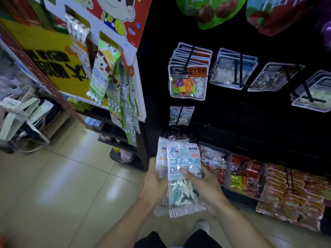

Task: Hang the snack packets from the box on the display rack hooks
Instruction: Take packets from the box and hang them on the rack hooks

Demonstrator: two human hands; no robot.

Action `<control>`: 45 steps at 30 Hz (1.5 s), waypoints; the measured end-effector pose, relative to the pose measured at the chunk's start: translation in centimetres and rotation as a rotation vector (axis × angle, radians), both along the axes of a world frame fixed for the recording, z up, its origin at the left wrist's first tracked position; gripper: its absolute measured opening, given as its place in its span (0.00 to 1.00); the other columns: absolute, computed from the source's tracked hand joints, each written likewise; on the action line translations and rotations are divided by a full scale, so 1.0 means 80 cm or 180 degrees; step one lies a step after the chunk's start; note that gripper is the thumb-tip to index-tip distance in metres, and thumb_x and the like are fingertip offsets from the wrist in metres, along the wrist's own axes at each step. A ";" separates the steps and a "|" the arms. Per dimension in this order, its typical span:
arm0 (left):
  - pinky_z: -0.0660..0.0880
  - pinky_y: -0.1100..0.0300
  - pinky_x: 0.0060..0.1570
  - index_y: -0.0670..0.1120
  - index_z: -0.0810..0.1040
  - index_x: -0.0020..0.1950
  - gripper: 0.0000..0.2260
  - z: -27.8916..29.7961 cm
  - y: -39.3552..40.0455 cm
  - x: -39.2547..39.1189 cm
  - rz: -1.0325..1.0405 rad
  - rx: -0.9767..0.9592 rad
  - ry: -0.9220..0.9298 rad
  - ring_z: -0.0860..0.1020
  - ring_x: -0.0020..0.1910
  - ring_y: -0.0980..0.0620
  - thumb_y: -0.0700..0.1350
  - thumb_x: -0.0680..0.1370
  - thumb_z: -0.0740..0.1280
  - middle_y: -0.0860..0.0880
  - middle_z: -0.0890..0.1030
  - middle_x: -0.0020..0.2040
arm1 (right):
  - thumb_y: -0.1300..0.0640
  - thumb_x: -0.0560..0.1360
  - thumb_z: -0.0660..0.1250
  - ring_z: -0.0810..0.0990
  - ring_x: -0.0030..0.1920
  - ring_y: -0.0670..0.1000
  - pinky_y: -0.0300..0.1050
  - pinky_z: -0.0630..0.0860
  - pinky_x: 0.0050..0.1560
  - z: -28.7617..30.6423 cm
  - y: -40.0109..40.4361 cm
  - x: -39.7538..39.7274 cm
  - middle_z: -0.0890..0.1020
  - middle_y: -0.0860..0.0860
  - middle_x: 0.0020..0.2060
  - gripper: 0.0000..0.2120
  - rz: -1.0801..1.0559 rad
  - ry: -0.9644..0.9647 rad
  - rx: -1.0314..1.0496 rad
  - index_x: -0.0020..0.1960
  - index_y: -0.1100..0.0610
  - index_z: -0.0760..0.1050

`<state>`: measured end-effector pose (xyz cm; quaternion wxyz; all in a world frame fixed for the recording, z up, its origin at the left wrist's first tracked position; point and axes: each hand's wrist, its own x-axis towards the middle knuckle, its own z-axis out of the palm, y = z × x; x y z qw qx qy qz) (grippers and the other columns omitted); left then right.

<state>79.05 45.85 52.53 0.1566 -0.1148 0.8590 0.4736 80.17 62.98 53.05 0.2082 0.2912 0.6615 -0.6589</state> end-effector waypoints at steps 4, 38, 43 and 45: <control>0.72 0.64 0.30 0.59 0.69 0.61 0.17 -0.017 -0.023 0.004 0.0438 0.0004 -0.0136 0.82 0.33 0.59 0.61 0.77 0.70 0.58 0.85 0.43 | 0.44 0.68 0.80 0.88 0.42 0.50 0.46 0.83 0.35 -0.029 0.016 -0.018 0.88 0.49 0.45 0.41 -0.0508 -0.0032 -0.0059 0.74 0.51 0.66; 0.73 0.67 0.22 0.53 0.77 0.53 0.10 -0.047 -0.031 -0.020 0.1209 0.0284 -0.0321 0.81 0.28 0.61 0.49 0.76 0.76 0.54 0.85 0.35 | 0.35 0.82 0.57 0.75 0.70 0.57 0.52 0.74 0.67 -0.177 0.021 -0.240 0.76 0.54 0.72 0.32 0.0615 0.0820 0.1024 0.77 0.54 0.68; 0.74 0.64 0.24 0.55 0.77 0.54 0.13 -0.053 -0.030 -0.021 0.1243 0.0250 -0.0315 0.80 0.27 0.57 0.53 0.74 0.77 0.54 0.85 0.37 | 0.43 0.85 0.58 0.73 0.72 0.59 0.46 0.70 0.64 -0.179 0.016 -0.270 0.74 0.56 0.73 0.27 0.0062 0.0940 0.1028 0.78 0.56 0.66; 0.74 0.65 0.24 0.56 0.77 0.54 0.13 -0.057 -0.030 -0.021 0.1254 0.0241 -0.0312 0.79 0.27 0.56 0.53 0.74 0.77 0.54 0.85 0.37 | 0.46 0.85 0.60 0.70 0.75 0.59 0.47 0.68 0.68 -0.175 0.012 -0.287 0.72 0.57 0.74 0.27 -0.0246 0.0939 0.0925 0.79 0.60 0.64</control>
